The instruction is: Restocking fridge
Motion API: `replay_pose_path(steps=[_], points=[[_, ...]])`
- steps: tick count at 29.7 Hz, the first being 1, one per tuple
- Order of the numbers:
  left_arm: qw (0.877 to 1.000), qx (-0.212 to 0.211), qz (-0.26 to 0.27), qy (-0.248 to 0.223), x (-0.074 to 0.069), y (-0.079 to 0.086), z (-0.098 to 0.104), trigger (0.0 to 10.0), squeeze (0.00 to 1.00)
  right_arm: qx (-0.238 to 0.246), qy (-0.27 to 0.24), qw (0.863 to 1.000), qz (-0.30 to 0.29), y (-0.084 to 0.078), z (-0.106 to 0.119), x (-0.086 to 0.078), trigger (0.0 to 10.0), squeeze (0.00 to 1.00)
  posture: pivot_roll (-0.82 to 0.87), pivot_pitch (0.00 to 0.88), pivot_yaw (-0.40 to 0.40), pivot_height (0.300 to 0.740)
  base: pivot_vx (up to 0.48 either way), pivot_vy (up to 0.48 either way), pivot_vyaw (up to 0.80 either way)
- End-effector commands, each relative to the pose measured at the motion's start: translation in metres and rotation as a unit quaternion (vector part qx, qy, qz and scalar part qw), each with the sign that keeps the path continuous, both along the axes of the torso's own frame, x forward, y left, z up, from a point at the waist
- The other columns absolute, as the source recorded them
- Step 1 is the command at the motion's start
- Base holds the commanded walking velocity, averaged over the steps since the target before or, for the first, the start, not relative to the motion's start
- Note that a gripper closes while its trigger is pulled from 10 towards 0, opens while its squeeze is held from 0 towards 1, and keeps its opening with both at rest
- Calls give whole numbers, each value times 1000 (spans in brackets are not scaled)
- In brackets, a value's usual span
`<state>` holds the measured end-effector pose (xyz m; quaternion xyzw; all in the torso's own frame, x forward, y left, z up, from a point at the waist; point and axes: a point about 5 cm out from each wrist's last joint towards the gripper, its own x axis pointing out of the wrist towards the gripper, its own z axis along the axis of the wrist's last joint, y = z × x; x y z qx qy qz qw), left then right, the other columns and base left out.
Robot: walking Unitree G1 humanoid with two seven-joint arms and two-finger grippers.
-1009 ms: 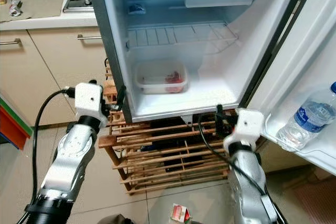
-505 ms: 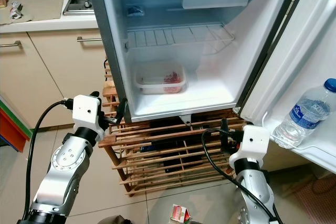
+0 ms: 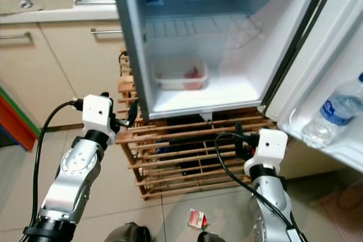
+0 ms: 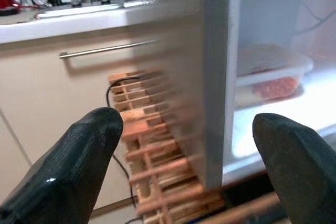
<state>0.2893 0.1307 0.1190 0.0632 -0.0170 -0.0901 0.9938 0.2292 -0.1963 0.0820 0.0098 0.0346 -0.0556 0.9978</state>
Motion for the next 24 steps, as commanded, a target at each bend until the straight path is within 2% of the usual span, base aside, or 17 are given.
replay_pose_path(steps=[1,9,24], points=[[1000,2,5,0,1,0,-1,10000,0,-4,3,1000,3,0,1,3,10000,78,21,0,10,740,-274,0,0],[1000,4,1,1,2,-3,-2,10000,0,-6,8,1000,15,5,-2,1,10000,78,17,0,8,740,0,0,0],[1000,5,-15,-17,2,-12,2,10000,0,-13,13,1000,23,6,-6,-2,10000,75,5,0,9,740,0,-466,0]])
